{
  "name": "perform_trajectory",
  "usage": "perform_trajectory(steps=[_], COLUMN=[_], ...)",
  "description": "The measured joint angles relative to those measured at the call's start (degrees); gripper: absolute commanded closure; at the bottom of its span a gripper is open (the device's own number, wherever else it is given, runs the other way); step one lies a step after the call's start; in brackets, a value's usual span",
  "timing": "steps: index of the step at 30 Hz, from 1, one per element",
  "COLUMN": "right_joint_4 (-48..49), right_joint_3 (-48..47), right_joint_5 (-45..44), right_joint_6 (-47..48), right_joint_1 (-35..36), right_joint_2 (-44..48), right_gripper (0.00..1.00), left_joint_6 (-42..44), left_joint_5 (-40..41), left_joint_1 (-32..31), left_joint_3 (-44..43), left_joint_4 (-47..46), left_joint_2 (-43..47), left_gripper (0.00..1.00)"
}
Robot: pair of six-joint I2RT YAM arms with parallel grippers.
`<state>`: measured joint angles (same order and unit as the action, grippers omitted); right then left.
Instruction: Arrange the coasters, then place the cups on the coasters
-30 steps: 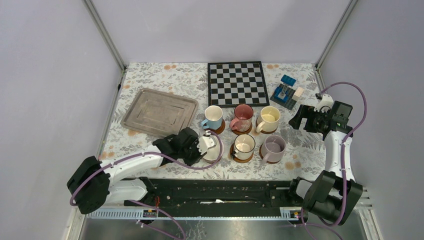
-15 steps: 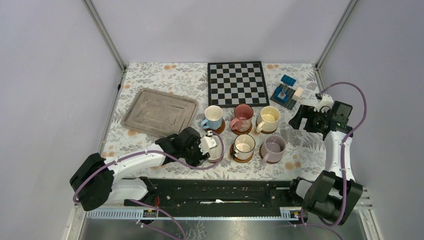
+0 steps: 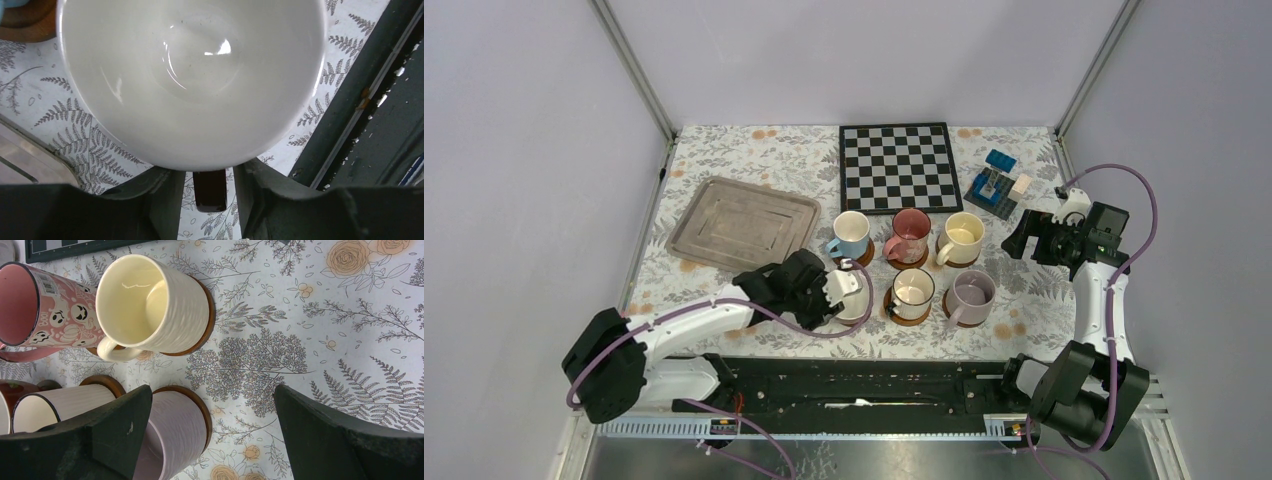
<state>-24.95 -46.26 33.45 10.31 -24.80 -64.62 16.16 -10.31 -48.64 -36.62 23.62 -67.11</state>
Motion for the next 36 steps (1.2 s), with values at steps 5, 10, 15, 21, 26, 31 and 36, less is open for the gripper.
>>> perform_trajectory(steps=[5,10,15,21,26,31,36], right_joint_4=[-0.02,-0.02,-0.02,-0.02,-0.02,-0.02,-0.02], right_joint_3=[0.07,0.13,0.2,0.22,0.22,0.22,0.22], right_joint_5=[-0.04,-0.52,-0.9,-0.94,-0.96,-0.96,-0.98], right_joint_6=[0.02,0.24,0.39,0.39,0.39,0.42,0.42], right_joint_1=[0.0,0.0,0.0,0.0,0.0,0.0,0.0], right_joint_2=[0.0,0.0,0.0,0.0,0.0,0.0,0.0], right_gripper=[0.02,0.02,0.02,0.02,0.02,0.02,0.02], left_joint_6=[-0.33,-0.94,-1.44,-2.54,-1.81,-0.46,-0.09], left_joint_5=[0.0,0.07,0.37,0.37,0.24,-0.33,0.04], left_joint_1=[-0.04,-0.04,-0.11,-0.11,-0.09,-0.11,-0.09], left_joint_3=[-1.9,-2.45,-2.51,-2.34,-2.27,-2.27,-2.34], left_joint_4=[0.68,0.7,0.7,0.63,0.7,0.68,1.11], left_joint_2=[-5.22,-6.88,-6.91,-6.62,-6.08,-2.16,-0.83], left_gripper=[0.7,1.0,1.0,0.83,0.66,0.48,0.43])
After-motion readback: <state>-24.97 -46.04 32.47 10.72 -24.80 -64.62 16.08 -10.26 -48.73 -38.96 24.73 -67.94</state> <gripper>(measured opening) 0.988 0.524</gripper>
